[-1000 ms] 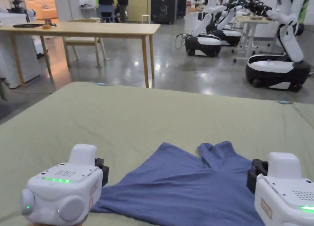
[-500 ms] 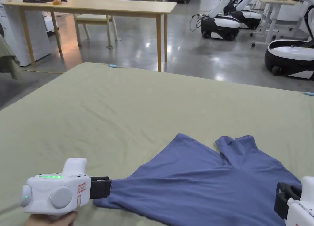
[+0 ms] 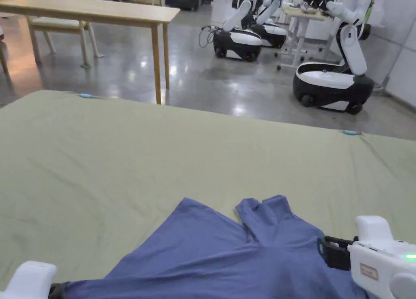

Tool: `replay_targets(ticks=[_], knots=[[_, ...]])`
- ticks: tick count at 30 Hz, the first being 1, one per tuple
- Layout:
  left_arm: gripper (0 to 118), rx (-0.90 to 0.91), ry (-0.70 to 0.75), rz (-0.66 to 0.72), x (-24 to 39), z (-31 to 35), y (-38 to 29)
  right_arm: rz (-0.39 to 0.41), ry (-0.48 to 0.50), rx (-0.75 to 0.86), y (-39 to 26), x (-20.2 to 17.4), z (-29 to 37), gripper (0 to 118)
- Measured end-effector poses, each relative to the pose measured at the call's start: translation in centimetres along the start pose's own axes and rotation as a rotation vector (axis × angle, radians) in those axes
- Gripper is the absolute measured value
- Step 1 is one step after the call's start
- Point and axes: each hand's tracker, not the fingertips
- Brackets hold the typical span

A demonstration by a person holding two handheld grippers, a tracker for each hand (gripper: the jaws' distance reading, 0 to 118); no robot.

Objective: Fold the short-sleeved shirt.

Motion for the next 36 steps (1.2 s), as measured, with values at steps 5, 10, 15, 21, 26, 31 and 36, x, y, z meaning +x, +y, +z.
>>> replay_targets(ticks=[5, 10, 15, 21, 26, 31, 36], knots=[[4, 0.029, -0.068, 0.052, -0.4, 2.3, 1.5, 0.061, -0.022, -0.123, 3.0, 2.0, -9.6, 118], [4, -0.029, -0.069, 0.085, -0.9, 0.6, 1.6, 0.039, 0.002, -0.267, 1.7, 2.2, -14.1, 98], [4, -0.051, -0.073, 0.093, -0.8, -0.4, 1.5, 0.168, 0.037, -0.217, 0.5, -1.1, -11.1, 6], [4, -0.024, -0.082, 0.08, -0.6, 0.0, 3.6, 0.112, 0.087, -0.084, 2.2, -1.0, -3.7, 5], [4, 0.109, -0.056, 0.049, -0.8, 2.2, 10.6, 0.115, 0.093, 0.145, 9.1, 1.1, 6.9, 5], [4, 0.278, -0.026, 0.007, -0.1, 6.5, 20.2, 0.09, 0.049, 0.347, 17.8, 4.5, 16.1, 5], [4, 0.414, 0.069, -0.049, 0.9, 10.4, 31.1, 0.073, -0.043, 0.514, 26.3, 8.4, 22.7, 5]])
